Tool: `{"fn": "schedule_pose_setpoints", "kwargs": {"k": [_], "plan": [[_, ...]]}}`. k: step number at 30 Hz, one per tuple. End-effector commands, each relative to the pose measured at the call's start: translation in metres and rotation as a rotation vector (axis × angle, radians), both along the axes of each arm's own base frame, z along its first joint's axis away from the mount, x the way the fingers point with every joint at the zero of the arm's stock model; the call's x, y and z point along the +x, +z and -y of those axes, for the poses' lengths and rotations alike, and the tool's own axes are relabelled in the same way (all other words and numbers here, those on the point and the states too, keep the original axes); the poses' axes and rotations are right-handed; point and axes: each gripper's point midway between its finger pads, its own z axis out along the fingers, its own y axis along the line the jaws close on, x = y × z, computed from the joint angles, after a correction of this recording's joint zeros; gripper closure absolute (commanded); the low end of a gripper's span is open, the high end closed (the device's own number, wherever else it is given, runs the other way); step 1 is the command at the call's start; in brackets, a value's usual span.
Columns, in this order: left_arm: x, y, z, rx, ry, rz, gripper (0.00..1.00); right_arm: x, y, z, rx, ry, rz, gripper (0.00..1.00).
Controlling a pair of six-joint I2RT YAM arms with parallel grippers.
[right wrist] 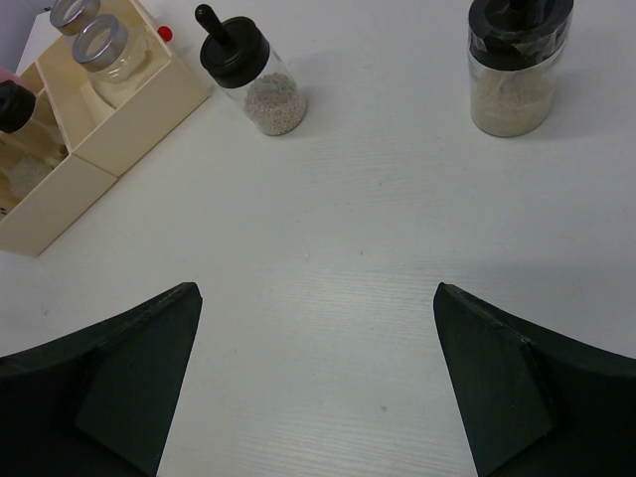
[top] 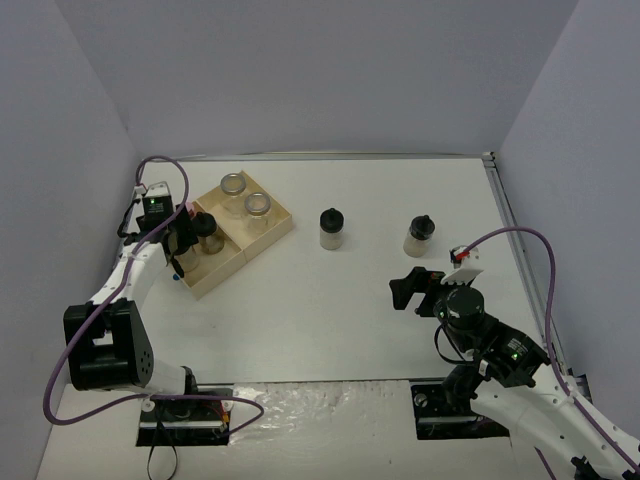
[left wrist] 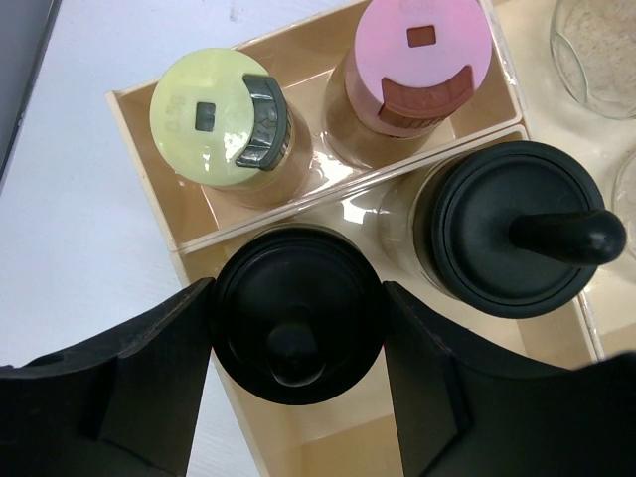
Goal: Organize the condiment bottles
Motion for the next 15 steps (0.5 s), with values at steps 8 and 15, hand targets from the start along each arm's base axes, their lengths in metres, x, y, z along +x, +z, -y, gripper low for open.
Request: {"fn": "schedule_pose_setpoints", "kwargs": {"k": [8, 15], "plan": [[0.0229, 0.0276, -0.0172, 0.009, 0.056, 0.138, 0.8, 0.0057, 0.011, -0.0008, 0.036, -0.031, 0.042, 0.0], [0.019, 0.0351, -0.0161, 0.007, 0.055, 0.151, 0.32, 0.0061, 0.0123, 0.0, 0.034, -0.035, 0.046, 0.0]]}}
